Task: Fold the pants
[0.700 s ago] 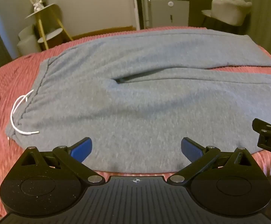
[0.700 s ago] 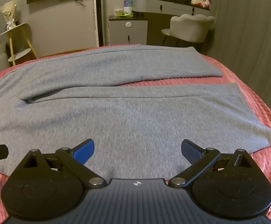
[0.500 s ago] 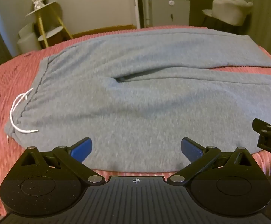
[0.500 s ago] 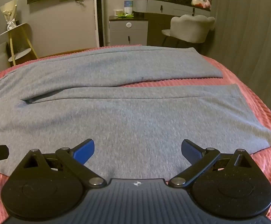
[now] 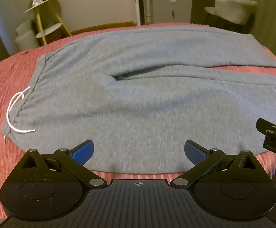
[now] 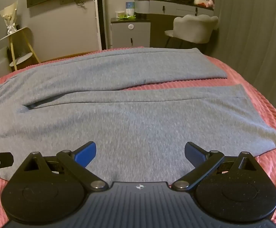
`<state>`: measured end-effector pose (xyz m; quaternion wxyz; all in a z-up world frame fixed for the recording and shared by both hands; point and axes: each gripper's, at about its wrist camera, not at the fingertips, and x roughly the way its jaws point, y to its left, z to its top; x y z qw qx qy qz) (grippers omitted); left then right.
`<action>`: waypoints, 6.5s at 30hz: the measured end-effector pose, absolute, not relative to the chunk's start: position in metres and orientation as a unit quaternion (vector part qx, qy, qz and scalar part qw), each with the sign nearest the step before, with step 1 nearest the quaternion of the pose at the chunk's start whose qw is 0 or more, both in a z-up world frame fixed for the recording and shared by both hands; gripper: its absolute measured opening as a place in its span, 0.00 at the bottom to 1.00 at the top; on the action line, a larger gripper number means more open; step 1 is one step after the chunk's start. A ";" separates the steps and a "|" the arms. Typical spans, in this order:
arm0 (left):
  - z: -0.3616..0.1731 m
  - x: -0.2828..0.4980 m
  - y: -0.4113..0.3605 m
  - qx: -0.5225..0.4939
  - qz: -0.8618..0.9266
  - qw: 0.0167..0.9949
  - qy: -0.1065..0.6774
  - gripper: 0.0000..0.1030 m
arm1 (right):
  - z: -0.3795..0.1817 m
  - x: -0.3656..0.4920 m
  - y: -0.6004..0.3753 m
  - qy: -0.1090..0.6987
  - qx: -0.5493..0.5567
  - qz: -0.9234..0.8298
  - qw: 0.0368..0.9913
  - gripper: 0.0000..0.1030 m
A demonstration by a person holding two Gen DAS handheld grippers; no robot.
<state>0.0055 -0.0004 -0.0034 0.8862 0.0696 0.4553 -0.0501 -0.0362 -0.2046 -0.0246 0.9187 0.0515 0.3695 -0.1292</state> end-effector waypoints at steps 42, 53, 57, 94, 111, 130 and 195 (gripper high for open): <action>-0.008 0.006 0.001 0.066 -0.049 0.878 0.472 1.00 | -0.024 -0.045 -0.204 0.347 0.033 -0.119 0.930 0.97; -0.011 0.004 0.001 0.067 -0.050 0.875 0.476 1.00 | -0.027 -0.048 -0.208 0.352 0.047 -0.125 0.926 0.97; -0.012 0.004 0.000 0.067 -0.050 0.875 0.476 1.00 | -0.028 -0.047 -0.203 0.352 0.024 -0.128 0.927 0.97; -0.033 0.034 0.014 0.069 -0.022 0.863 0.500 1.00 | -0.035 -0.027 -0.214 0.369 0.045 -0.136 0.918 0.97; -0.023 0.131 0.012 -0.002 -0.017 0.891 0.453 1.00 | -0.054 0.079 -0.258 0.396 0.071 -0.111 0.909 0.97; -0.104 0.199 0.075 -0.068 0.022 0.925 0.373 1.00 | -0.080 0.446 -0.413 0.401 0.245 -0.304 0.828 0.96; 0.015 0.272 0.116 -0.178 -0.099 0.895 0.398 0.10 | -0.038 0.052 -0.438 0.273 0.225 -0.288 0.890 0.06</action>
